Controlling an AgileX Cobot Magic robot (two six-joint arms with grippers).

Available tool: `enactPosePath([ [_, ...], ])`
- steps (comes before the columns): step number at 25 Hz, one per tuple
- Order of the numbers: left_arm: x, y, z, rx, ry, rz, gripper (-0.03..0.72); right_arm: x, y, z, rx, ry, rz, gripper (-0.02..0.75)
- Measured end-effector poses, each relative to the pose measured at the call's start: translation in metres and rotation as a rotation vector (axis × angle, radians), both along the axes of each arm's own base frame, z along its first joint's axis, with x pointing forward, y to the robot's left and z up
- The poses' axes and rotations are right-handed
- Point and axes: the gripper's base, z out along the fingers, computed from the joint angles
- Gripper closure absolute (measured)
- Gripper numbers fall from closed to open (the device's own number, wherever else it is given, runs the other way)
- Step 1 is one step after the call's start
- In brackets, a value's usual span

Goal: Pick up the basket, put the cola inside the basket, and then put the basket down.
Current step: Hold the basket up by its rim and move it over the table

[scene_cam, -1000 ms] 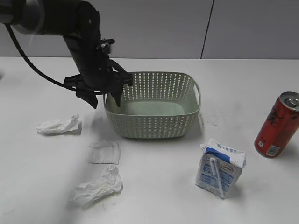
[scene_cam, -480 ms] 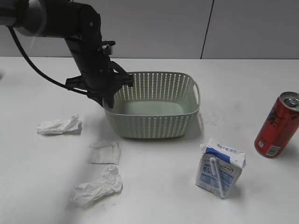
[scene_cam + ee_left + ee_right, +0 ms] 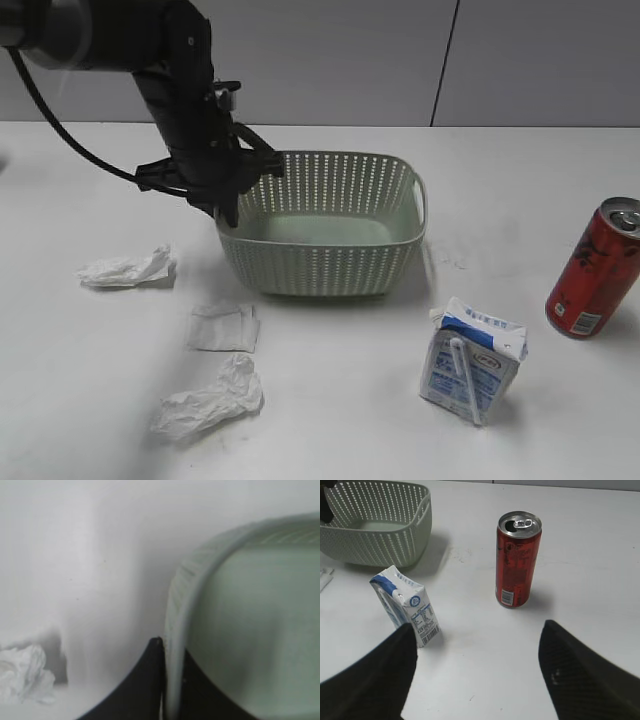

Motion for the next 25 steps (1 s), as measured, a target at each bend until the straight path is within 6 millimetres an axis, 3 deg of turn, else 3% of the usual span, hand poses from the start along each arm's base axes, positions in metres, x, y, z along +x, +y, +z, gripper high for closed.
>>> enactPosePath([
  [5,-0.015,0.009,0.047,-0.019,-0.018,-0.005,0.685,0.000,0.000,0.000,0.000,0.000,0.000,0.166],
  [7,-0.024,0.013,0.056,-0.008,-0.006,-0.003,0.685,0.000,0.000,0.000,0.000,0.000,0.000,0.166],
  [12,-0.065,0.034,0.050,0.001,0.033,0.072,0.685,0.000,0.000,0.000,0.000,0.000,0.000,0.166],
  [16,-0.098,0.051,0.054,-0.044,-0.036,0.059,0.685,0.000,0.000,0.000,0.001,0.000,0.000,0.166],
  [21,-0.109,0.059,0.061,-0.016,-0.084,-0.018,0.685,-0.001,-0.001,0.012,0.009,-0.035,-0.012,0.172],
  [25,-0.110,0.062,0.059,0.016,-0.081,-0.040,0.685,0.018,0.000,0.034,0.082,0.090,-0.061,0.181],
])
